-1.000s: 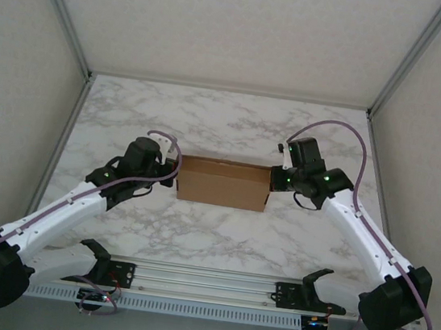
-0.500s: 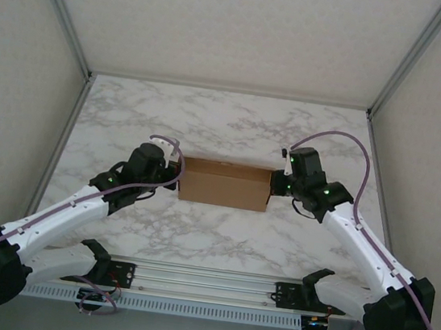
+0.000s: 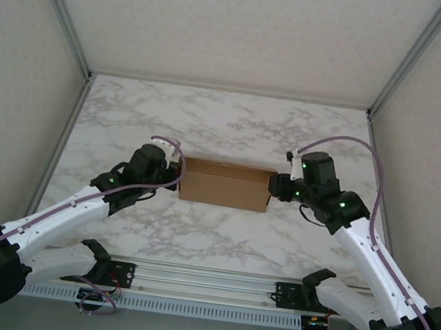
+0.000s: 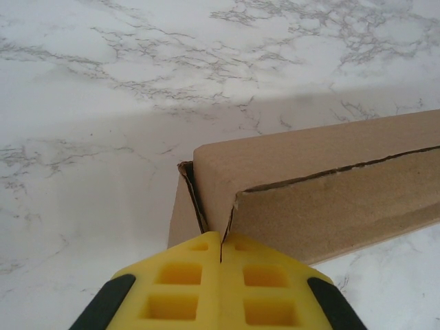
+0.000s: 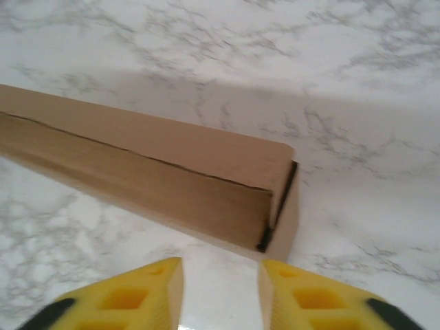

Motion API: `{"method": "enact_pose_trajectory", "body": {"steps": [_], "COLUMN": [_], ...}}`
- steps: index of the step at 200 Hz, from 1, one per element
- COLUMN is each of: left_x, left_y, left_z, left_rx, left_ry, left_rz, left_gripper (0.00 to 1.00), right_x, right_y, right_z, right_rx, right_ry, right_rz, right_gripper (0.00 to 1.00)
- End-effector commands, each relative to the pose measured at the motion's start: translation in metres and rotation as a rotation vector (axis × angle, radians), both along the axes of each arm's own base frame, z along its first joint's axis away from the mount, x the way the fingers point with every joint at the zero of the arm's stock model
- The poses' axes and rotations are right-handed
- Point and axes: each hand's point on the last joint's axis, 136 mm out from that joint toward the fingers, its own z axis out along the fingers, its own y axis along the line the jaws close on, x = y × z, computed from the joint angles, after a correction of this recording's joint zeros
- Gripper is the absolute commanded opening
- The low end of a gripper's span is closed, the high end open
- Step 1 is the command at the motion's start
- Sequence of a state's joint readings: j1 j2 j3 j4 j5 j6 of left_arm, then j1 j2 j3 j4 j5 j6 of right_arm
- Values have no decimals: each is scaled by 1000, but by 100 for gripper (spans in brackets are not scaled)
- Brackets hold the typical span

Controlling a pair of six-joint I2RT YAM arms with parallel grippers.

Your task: Fold the paper box

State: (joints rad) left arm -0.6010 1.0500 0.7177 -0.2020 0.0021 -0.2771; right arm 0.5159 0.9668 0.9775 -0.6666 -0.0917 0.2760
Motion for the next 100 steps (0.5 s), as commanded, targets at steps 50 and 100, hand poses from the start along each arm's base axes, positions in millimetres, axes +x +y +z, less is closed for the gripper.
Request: {"method": "enact_pose_trajectory", "body": {"steps": [50, 100], "left_x": [-23, -23], "left_y": [13, 13], "left_z": [-50, -49], "left_rx": [120, 117], "left_ry": [144, 140], "left_rz": [-15, -14], "left_gripper": [0, 0], "right_x": [46, 43], "right_y": [23, 21], "right_z": [32, -21], "right_rx": [38, -21], "right_ry": [63, 167], "right_rz": [-93, -105], "right_gripper": [0, 0]}}
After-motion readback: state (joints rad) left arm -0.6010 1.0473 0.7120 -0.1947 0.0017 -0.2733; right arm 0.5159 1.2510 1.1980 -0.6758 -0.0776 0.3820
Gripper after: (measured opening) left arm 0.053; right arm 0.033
